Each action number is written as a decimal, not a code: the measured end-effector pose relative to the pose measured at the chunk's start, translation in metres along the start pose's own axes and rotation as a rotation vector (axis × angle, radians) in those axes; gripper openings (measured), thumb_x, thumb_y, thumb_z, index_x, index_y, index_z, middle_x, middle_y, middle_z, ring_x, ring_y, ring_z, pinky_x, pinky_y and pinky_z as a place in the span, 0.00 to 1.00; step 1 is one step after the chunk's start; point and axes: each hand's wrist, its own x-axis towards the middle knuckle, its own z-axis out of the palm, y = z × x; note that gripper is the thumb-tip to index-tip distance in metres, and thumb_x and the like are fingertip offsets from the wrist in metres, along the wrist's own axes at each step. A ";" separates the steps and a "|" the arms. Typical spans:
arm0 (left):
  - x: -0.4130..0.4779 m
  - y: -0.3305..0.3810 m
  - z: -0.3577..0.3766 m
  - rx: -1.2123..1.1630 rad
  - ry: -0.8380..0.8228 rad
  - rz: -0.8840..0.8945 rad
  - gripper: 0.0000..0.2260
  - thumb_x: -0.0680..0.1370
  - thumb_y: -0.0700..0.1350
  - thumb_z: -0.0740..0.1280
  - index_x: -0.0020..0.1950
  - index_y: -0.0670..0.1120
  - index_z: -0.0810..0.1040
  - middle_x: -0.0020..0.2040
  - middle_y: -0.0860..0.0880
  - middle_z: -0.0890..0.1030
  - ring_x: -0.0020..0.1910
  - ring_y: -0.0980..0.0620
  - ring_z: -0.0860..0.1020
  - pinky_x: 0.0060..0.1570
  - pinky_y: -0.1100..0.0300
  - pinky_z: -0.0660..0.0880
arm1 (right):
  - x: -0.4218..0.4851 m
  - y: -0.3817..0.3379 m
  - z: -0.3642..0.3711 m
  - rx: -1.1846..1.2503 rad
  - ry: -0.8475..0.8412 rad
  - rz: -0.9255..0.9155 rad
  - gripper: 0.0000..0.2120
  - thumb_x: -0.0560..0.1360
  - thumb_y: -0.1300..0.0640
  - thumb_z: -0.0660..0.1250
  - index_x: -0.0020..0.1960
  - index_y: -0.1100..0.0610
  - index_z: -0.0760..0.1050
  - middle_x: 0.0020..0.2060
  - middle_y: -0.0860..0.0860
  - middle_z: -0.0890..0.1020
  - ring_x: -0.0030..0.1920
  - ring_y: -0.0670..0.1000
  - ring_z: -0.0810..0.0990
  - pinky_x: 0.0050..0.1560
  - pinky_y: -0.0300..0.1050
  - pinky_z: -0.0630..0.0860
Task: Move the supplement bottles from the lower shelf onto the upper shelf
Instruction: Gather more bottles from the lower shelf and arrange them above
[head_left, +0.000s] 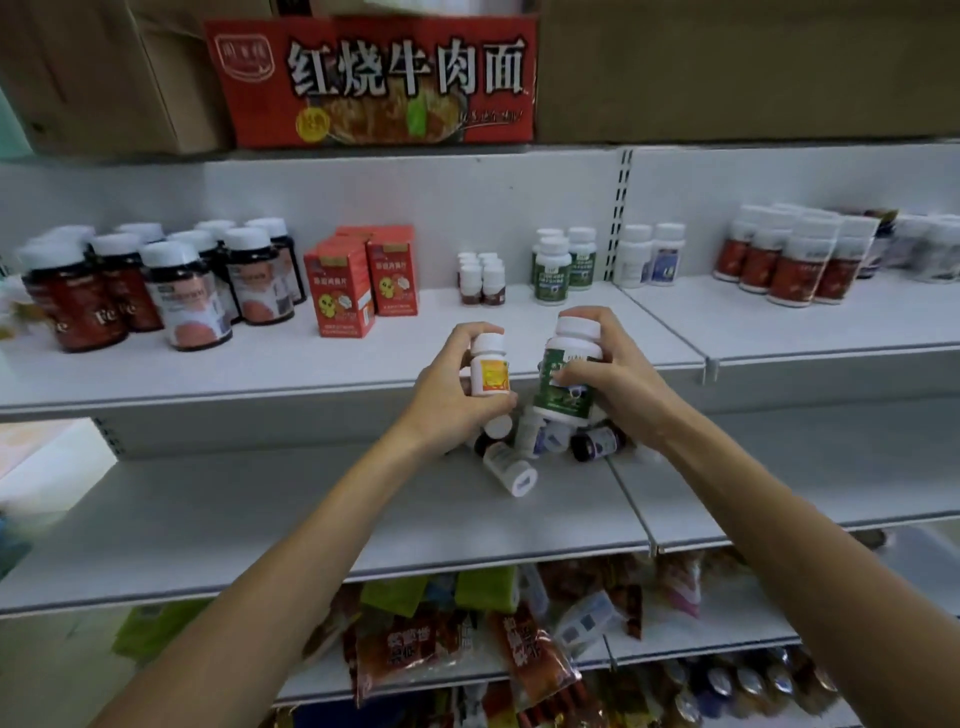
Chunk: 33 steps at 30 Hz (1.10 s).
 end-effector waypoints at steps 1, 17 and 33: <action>0.007 0.001 -0.001 0.001 -0.002 0.014 0.23 0.70 0.36 0.72 0.56 0.56 0.68 0.50 0.47 0.76 0.46 0.52 0.77 0.45 0.61 0.77 | 0.007 -0.003 -0.003 -0.002 0.020 -0.021 0.25 0.60 0.63 0.68 0.54 0.47 0.68 0.45 0.53 0.75 0.46 0.53 0.77 0.51 0.53 0.76; 0.118 -0.007 0.029 -0.017 -0.063 -0.034 0.20 0.72 0.40 0.71 0.55 0.58 0.67 0.55 0.47 0.77 0.50 0.51 0.75 0.50 0.55 0.76 | 0.110 0.023 -0.086 -0.379 0.256 -0.103 0.26 0.67 0.62 0.74 0.58 0.46 0.69 0.51 0.47 0.78 0.53 0.50 0.77 0.57 0.48 0.75; 0.147 -0.020 0.069 0.071 0.173 -0.153 0.21 0.70 0.38 0.73 0.54 0.56 0.69 0.53 0.50 0.80 0.55 0.47 0.78 0.55 0.52 0.76 | 0.202 0.047 -0.131 -0.798 0.149 -0.114 0.34 0.71 0.62 0.70 0.73 0.53 0.60 0.62 0.61 0.70 0.60 0.59 0.71 0.56 0.42 0.65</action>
